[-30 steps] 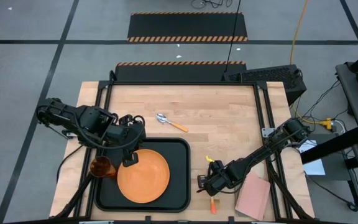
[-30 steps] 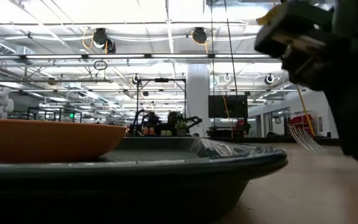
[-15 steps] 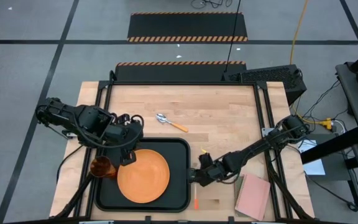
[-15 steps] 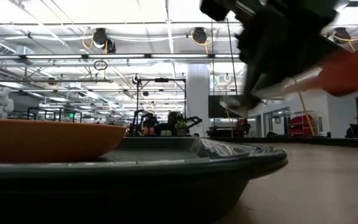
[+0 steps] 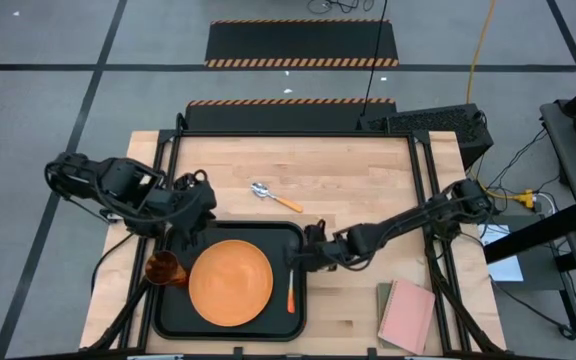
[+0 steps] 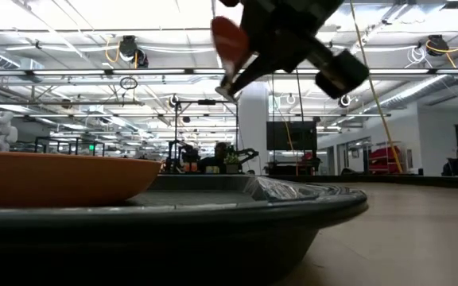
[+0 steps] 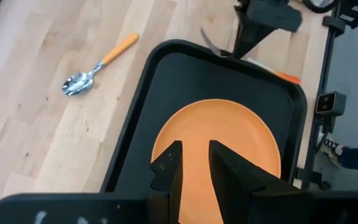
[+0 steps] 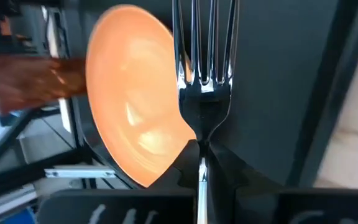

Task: Pick and place plate/cup/fork/spoon on tray
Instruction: Put the orange fork on the black tray to the right of the orange plate

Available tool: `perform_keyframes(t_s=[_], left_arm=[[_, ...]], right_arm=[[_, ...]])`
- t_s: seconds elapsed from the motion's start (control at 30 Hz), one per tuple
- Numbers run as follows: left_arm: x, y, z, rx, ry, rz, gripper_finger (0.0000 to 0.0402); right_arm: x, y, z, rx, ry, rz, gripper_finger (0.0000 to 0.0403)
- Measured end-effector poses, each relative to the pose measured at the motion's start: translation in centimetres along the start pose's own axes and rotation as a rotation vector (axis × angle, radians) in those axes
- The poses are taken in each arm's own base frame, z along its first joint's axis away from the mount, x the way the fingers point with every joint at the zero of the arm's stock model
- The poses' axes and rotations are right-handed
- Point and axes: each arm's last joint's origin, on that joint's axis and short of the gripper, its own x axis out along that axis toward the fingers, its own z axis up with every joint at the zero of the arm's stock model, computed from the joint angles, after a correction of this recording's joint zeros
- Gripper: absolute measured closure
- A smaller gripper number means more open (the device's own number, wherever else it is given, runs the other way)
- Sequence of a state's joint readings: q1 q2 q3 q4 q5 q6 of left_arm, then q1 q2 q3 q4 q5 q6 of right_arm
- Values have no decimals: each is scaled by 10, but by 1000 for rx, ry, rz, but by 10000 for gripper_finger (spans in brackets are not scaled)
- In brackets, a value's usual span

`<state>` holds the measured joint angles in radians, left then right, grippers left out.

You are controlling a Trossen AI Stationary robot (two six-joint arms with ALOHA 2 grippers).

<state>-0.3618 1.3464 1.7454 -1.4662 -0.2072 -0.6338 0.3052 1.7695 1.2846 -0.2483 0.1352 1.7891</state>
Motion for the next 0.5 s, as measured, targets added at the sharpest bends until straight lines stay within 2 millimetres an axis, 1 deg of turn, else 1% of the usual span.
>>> perform_keyframes(t_s=[0.17,0.27,0.4,0.5], left_arm=[[-2,2,-1,13,-7,8,321],[-2,2,-1,42,-8,9,321],[-2,2,0,74,-14,8,321],[-1,4,1,80,-13,14,321]], right_arm=[[1,10,13,16,-35,78,401],[6,10,19,24,-70,74,401],[23,6,21,30,-70,75,401],[38,-1,19,36,-48,45,401]])
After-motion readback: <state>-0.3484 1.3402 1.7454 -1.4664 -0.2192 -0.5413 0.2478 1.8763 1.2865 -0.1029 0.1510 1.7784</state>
